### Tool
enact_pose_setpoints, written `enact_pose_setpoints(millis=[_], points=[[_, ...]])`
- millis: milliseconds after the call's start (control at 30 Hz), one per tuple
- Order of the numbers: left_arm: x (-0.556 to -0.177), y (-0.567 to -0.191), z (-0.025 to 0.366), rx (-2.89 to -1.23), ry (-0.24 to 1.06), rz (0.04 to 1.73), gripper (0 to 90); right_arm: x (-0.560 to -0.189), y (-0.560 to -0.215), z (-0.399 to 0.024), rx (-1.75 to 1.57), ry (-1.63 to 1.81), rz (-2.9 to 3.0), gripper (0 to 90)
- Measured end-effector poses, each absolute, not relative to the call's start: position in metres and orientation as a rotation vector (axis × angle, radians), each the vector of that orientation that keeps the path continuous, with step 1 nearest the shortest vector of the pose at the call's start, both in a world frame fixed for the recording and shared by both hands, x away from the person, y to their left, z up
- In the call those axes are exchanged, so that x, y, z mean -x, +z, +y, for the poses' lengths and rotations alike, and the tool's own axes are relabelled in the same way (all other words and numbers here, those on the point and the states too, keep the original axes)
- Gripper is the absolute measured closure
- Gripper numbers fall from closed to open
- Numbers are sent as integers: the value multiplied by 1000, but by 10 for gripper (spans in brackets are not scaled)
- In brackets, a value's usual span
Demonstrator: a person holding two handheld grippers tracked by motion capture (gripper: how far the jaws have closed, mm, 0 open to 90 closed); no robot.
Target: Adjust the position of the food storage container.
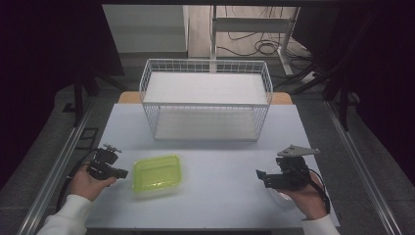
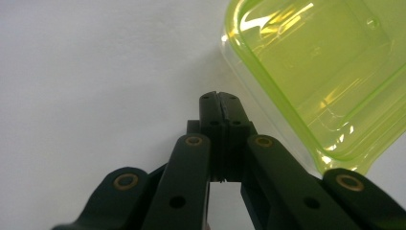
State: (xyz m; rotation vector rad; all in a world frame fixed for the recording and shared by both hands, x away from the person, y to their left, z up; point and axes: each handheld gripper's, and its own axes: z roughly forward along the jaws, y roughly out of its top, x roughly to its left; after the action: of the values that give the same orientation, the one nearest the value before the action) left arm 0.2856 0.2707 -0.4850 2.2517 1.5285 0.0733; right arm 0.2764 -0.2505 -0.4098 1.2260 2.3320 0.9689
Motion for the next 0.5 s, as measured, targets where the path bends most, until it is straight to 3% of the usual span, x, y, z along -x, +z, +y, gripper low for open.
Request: enact_pose_setpoints(millis=[500], points=[[-298, -494, 236, -2277, 34, 1462, 900, -275, -410, -253, -1235, 965, 2325, 181]])
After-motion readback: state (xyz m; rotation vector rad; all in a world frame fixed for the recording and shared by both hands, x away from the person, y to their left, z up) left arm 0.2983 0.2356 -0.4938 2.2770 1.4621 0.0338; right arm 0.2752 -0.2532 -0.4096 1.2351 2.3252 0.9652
